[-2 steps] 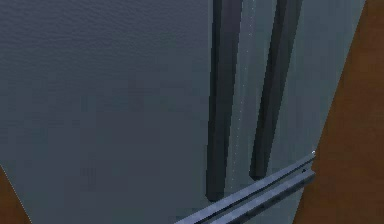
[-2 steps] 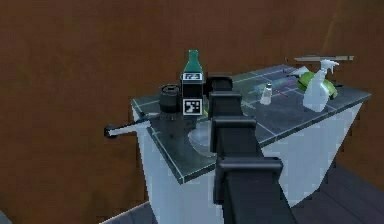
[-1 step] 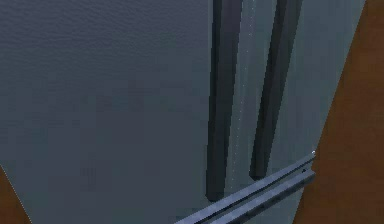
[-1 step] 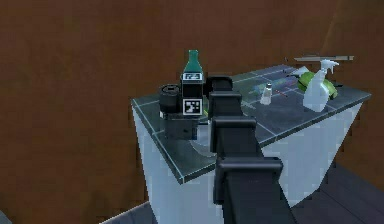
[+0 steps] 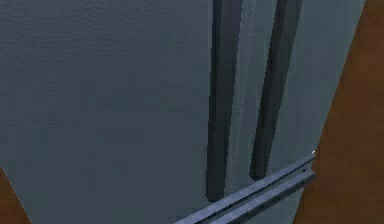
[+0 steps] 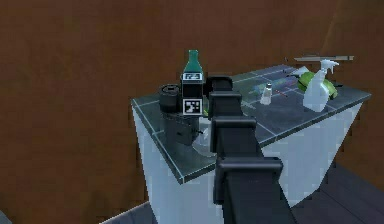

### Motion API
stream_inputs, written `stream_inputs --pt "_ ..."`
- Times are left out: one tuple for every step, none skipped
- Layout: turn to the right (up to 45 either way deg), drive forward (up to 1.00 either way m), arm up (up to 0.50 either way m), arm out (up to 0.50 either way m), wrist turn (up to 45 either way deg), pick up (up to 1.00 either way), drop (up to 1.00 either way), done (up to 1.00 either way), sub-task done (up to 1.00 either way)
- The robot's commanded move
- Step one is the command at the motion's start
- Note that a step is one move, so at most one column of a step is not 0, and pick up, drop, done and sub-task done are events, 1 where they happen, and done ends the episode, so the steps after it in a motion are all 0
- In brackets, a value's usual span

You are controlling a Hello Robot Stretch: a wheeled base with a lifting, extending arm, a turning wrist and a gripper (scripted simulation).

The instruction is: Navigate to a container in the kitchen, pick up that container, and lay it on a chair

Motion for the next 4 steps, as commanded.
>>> stream_inputs --pt "0.0 0.0 -0.08 0.0 0.0 0.0 0.0 0.0 0.0" --pt "0.0 0.0 0.0 0.0 0.0 1.0 0.0 0.0 0.0" --pt "0.0 0.0 0.08 0.0 0.0 0.0 0.0 0.0 0.0" --pt "0.0 0.0 0.0 0.0 -45.0 0.0 0.0 0.0 0.0"
